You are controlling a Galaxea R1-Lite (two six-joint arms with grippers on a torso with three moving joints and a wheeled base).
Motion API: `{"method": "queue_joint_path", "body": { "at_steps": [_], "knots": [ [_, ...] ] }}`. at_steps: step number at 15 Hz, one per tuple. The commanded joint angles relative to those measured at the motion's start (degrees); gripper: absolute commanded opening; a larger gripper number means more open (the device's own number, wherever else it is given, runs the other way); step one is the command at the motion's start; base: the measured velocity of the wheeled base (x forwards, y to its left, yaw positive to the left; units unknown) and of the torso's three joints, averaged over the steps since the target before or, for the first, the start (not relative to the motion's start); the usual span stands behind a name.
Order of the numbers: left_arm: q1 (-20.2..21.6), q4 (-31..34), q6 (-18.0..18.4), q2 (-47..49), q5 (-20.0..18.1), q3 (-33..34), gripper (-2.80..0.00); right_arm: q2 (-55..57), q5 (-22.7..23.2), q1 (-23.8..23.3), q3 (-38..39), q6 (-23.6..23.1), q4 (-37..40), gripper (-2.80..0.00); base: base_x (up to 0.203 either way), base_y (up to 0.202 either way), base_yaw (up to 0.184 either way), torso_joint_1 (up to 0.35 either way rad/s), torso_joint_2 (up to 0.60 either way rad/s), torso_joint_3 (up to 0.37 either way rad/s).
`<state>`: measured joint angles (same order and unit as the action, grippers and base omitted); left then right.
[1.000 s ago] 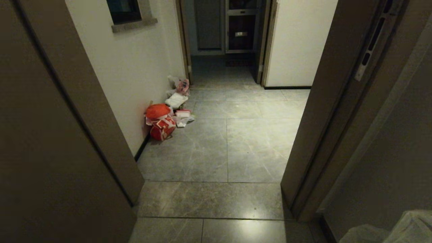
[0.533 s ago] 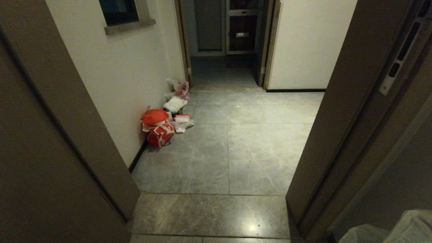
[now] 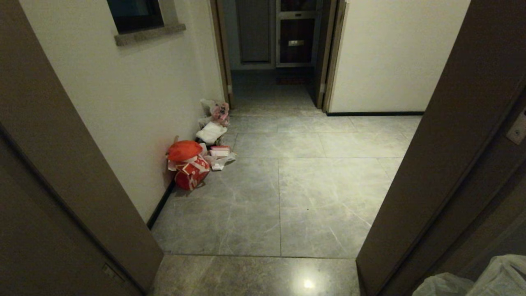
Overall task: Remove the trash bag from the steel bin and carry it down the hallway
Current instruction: Put the trash bag at the door
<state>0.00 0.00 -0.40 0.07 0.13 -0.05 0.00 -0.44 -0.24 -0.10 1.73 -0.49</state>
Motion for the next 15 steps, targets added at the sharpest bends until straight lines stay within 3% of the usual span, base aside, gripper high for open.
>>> {"method": "queue_joint_path", "body": {
  "at_steps": [1, 5, 8, 15],
  "knots": [
    [0.00, 0.00, -0.04, 0.01, 0.04, 0.05, -2.80, 0.09, 0.00, -0.02, 0.01, 0.03, -0.04, -2.80, 0.197, 0.077, 0.001, 0.009, 0.01, 0.002],
    [0.00, -0.09, -0.04, 0.01, 0.04, 0.05, -2.80, 0.09, 0.00, -0.02, 0.01, 0.03, -0.04, -2.80, 0.018, 0.043, -0.003, 0.000, 0.00, 0.001],
    [0.00, 0.00, 0.11, -0.07, 0.04, 0.00, -2.80, 0.09, 0.00, -0.02, 0.01, 0.03, -0.04, -2.80, 0.177, 0.135, 0.002, 0.003, 0.00, 0.002],
    [0.00, -0.09, -0.04, 0.01, 0.04, 0.05, -2.80, 0.09, 0.00, -0.02, 0.01, 0.03, -0.04, -2.80, 0.192, 0.007, 0.001, 0.005, 0.00, 0.002]
  ]
}}
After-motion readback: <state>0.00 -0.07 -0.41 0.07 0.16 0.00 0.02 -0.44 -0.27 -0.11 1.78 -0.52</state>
